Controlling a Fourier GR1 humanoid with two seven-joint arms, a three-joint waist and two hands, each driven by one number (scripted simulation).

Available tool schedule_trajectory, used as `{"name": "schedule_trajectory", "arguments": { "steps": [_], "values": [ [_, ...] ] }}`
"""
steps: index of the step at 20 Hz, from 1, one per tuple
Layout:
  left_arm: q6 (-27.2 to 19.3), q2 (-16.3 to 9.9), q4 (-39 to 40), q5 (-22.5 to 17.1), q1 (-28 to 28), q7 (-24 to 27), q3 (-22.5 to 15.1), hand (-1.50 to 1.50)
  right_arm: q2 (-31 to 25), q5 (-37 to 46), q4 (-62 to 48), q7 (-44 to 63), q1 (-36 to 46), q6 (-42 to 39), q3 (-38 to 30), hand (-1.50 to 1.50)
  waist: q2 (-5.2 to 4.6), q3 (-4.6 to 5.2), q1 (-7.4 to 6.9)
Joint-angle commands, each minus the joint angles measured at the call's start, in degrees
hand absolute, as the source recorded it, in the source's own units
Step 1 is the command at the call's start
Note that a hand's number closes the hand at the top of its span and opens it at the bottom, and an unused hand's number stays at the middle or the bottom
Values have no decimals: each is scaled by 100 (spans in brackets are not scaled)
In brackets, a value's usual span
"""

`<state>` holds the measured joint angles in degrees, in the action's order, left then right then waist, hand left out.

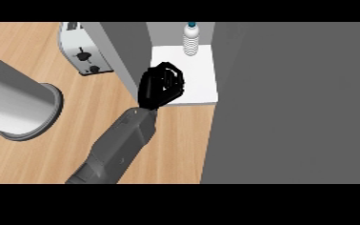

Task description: Pick up the bottled water, place it into the cabinet and close the cabinet

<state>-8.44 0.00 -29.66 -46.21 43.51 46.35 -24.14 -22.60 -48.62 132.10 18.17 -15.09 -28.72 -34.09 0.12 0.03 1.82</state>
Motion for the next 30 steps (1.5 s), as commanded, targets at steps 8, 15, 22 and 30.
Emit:
{"name": "schedule_trajectory", "arguments": {
  "steps": [8, 15, 22, 30],
  "values": [
    [171, -681, -2732, 303, -1979, -758, -804, -150, 210, -384, 956, 388, -426, 43, 209, 150, 54, -4, -221],
    [455, -1433, -4157, 356, -3070, -1045, -1098, -150, 302, 377, 1285, 439, -98, 295, 848, 150, 33, 0, -258],
    [334, -2283, -5338, 358, -4080, -929, -903, -150, 276, 232, 1735, 754, -419, 189, 1796, 150, 44, 3, -238],
    [455, -3558, -6009, 331, -5261, -630, -267, -150, 323, 582, 1815, 885, -90, 671, 2986, 150, 80, 14, -290]
  ]
}}
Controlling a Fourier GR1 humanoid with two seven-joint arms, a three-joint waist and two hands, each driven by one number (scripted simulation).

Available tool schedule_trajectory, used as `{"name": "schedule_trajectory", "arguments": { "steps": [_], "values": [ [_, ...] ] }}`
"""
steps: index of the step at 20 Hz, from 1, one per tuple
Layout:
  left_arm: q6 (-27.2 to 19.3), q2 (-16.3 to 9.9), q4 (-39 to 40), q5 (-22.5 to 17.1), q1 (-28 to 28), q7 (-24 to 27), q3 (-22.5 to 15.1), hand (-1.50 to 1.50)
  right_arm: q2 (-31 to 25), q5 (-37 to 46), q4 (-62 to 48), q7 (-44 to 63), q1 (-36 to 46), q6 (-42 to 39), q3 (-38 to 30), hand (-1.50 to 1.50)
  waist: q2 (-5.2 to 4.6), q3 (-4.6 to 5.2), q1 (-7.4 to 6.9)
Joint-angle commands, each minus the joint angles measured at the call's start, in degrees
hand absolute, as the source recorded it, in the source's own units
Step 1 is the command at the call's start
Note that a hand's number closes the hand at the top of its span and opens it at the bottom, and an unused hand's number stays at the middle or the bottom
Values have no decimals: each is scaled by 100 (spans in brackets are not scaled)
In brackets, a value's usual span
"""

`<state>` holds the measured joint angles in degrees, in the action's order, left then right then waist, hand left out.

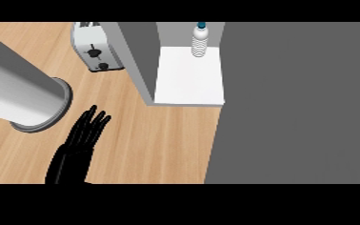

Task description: Pick up the bottled water, place it into the cabinet and close the cabinet

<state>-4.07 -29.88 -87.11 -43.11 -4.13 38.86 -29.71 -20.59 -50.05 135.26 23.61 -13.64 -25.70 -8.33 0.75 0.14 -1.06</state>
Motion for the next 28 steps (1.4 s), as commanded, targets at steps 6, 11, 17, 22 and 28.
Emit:
{"name": "schedule_trajectory", "arguments": {
  "steps": [6, 11, 17, 22, 28],
  "values": [
    [303, -1040, -556, 0, -946, 319, 547, -150, 21, 1056, 1485, 617, 608, 1001, 1359, 150, 32, 29, -27],
    [393, -1206, -984, -29, -1102, 360, 651, -150, 194, 1534, 959, 672, 1481, 1379, 2336, 150, 31, 30, -60],
    [435, -1577, -1286, -259, -1323, 111, 901, -150, 475, 1873, 355, 759, 2563, 2098, 3225, 150, 68, 41, -56],
    [798, -1933, -1515, -495, -1696, 219, 1224, -150, 1087, 2627, -316, 930, 3566, 3082, 4082, 150, 83, 40, -159],
    [605, -2112, -2156, -640, -1941, -38, 1431, -150, 2033, 3682, -1751, 810, 4836, 4705, 5172, 150, 0, 3, -173]
  ]
}}
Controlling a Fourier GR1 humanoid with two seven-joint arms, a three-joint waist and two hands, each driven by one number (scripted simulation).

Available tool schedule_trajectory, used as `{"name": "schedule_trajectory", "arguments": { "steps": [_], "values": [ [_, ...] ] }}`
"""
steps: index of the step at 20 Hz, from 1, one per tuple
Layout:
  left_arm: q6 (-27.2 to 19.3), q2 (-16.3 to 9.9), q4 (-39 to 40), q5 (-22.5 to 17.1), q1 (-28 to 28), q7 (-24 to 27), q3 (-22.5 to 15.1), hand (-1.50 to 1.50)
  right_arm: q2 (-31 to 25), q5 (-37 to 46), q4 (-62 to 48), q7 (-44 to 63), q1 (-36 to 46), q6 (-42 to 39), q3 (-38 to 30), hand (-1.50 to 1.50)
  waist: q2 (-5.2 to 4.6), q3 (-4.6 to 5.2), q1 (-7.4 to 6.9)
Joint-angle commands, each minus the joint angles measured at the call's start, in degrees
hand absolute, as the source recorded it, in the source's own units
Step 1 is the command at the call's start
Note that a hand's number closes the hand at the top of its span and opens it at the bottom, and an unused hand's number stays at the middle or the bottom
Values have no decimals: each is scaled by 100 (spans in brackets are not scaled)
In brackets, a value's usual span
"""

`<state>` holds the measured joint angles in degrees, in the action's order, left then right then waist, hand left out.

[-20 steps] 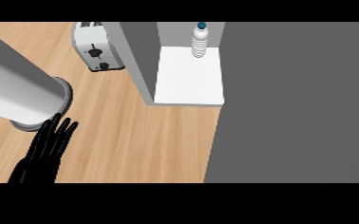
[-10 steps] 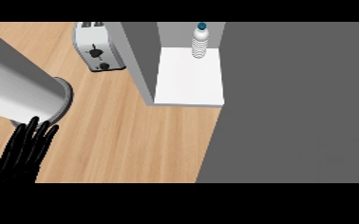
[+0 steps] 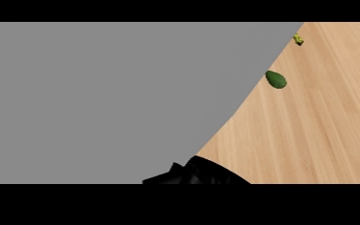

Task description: Pick up the bottled water, place it into the cabinet and close the cabinet

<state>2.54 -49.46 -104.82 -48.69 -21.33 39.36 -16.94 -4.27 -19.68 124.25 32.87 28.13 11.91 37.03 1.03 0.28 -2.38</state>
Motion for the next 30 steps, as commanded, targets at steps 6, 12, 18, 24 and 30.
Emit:
{"name": "schedule_trajectory", "arguments": {
  "steps": [6, 12, 18, 24, 30],
  "values": [
    [99, -394, -603, -422, -312, -309, 669, -150, 420, -424, -2078, -684, 2044, 2198, 544, 150, -104, -23, -90],
    [174, -424, -763, -321, -487, -389, 763, -150, 424, -1837, -3195, -853, 2801, 657, 94, 150, -169, -26, -159],
    [400, -237, -830, -241, -1031, -212, 1139, -150, 426, -2387, -3622, -695, 2647, -607, -467, 150, -106, -28, 69],
    [338, -84, -817, -352, -664, -740, 1275, -150, 426, -1918, -4367, -1434, 2340, -1043, -750, 150, -111, -29, 171],
    [261, -127, -1375, -392, -947, -995, 1516, -150, -34, -1458, -5174, -2007, 2382, -1343, -1412, 150, -117, -31, 135]
  ]
}}
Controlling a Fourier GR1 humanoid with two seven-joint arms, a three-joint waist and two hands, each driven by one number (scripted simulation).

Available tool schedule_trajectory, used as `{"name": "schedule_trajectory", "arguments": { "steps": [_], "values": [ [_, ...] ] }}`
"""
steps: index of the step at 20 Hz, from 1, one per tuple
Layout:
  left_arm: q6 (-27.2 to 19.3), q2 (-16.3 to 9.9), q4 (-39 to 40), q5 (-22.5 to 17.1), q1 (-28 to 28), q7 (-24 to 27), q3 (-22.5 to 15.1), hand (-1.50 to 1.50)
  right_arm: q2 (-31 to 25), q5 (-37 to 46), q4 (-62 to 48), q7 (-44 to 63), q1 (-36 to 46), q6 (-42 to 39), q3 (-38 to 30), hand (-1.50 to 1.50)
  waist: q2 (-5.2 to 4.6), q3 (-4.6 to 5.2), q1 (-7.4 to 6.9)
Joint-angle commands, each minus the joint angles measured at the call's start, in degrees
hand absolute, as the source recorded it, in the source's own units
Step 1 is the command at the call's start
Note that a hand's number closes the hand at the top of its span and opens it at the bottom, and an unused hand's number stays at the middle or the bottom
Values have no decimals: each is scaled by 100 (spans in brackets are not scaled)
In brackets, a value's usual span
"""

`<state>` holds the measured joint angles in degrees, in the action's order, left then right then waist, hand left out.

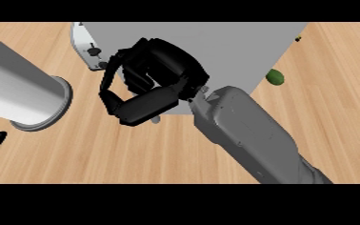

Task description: Pick up the bottled water, place it into the cabinet and close the cabinet

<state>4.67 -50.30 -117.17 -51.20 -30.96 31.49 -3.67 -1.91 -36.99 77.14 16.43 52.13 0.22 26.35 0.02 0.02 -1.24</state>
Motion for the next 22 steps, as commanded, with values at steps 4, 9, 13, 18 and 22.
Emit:
{"name": "schedule_trajectory", "arguments": {
  "steps": [4, 9, 13, 18, 22],
  "values": [
    [196, 232, 184, 173, -135, 49, 122, -150, -329, 561, -810, -353, 356, 227, -666, 150, -7, 1, 4],
    [285, 217, 48, 282, -133, -12, 51, -150, -653, 748, -1133, -670, 278, 36, -797, 150, -21, -2, -17],
    [-12, 252, -157, 275, 102, -270, -47, -150, -578, 804, -1200, -723, 422, 318, -951, 150, -41, -5, 61],
    [-70, 298, -201, 248, 114, -350, -45, -150, -737, 930, -1337, -992, 497, 170, -1022, -150, -60, -4, 18],
    [31, 312, -108, 224, 281, -372, -21, -150, -691, 943, -1364, -972, 532, 151, -995, -150, -52, 0, 32]
  ]
}}
